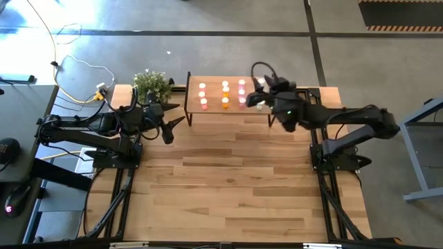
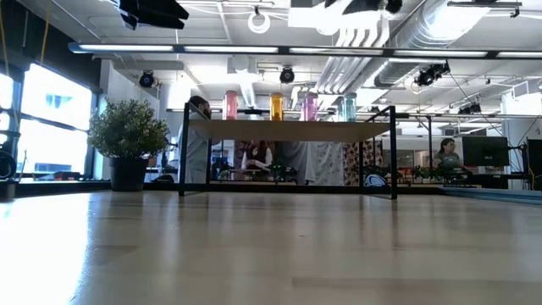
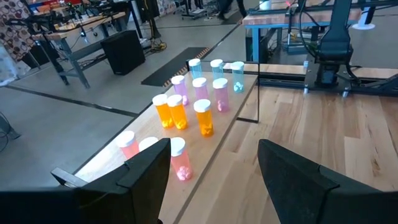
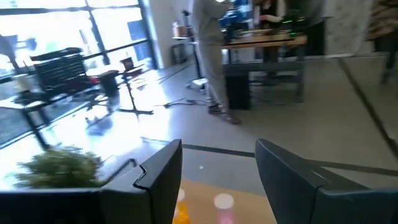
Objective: Pick and place medicine bottles onto shelf by color
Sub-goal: Put the blue pill bottle on the shelf aligned with the other blue pill bottles
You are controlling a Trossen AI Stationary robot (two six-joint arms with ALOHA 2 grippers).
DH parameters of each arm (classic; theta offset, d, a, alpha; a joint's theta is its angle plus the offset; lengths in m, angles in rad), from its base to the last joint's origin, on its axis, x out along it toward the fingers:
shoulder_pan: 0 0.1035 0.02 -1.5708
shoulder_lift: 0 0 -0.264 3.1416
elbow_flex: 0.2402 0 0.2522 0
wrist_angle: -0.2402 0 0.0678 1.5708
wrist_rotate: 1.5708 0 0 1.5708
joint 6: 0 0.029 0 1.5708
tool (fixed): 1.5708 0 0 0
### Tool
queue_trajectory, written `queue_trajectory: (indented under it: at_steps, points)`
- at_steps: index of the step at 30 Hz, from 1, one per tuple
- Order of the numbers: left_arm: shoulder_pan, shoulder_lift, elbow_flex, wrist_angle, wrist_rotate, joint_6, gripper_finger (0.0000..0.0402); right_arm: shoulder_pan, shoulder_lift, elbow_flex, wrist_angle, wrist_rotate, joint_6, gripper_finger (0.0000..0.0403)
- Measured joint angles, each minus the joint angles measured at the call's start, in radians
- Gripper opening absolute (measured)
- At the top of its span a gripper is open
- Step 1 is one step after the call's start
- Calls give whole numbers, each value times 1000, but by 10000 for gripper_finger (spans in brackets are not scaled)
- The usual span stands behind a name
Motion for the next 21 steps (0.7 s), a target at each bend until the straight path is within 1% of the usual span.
queue_trajectory:
  at_steps: [2,6,8,10,13,16,21]
  points:
    - [0,0,0,-4,0,-7,232,0,-14,69,-96,-47,-2,195]
    - [0,0,0,-4,-2,-50,232,-11,-14,270,-430,-142,15,195]
    - [2,0,0,-4,-6,-65,232,-32,-4,379,-625,-207,94,195]
    - [8,0,0,-4,-21,-81,232,-59,12,468,-824,-266,205,195]
    - [28,0,0,-6,-36,-115,232,-100,39,545,-1056,-379,376,195]
    - [62,0,0,-5,-38,-132,232,-127,69,540,-1155,-497,468,195]
    - [122,1,0,-4,-38,-132,232,-169,127,483,-1180,-643,575,195]
